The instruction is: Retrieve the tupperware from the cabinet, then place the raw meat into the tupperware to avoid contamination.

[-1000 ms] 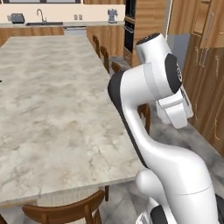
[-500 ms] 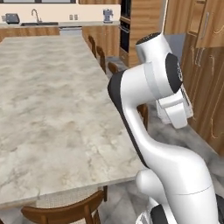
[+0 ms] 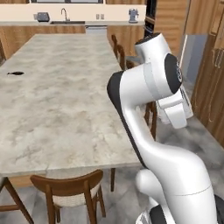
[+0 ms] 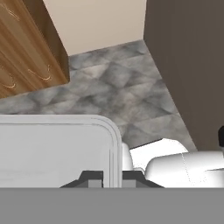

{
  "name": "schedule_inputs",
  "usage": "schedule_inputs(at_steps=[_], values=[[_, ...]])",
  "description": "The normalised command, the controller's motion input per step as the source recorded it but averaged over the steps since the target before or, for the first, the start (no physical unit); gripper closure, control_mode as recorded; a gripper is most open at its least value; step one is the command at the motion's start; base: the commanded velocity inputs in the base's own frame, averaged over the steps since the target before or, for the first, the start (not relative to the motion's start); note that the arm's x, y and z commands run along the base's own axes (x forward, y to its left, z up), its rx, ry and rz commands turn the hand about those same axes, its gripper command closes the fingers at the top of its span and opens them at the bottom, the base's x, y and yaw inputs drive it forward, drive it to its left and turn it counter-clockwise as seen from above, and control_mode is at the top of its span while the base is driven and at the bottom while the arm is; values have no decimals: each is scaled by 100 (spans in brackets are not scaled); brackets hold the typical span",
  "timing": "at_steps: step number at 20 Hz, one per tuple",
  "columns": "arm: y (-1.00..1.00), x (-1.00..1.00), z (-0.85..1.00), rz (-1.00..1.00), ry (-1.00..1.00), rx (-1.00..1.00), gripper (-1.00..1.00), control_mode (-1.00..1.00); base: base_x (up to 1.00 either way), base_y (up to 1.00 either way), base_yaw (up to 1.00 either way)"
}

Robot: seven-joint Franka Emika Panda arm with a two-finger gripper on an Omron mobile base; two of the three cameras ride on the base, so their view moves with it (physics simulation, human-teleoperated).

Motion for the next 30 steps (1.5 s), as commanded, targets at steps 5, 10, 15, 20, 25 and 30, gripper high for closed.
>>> schedule_inputs(at_steps=[5, 10, 15, 20, 25, 30], values=[[0, 0, 0, 0, 0, 0, 100, 100, 3, -3, 49], [0, 0, 0, 0, 0, 0, 100, 100, -5, 13, 48], [0, 0, 0, 0, 0, 0, 100, 100, -32, 56, 38], [0, 0, 0, 0, 0, 0, 100, 100, -48, 57, 33], [0, 0, 0, 0, 0, 0, 100, 100, -81, -24, 26], [0, 0, 0, 0, 0, 0, 100, 100, -53, -26, 20]])
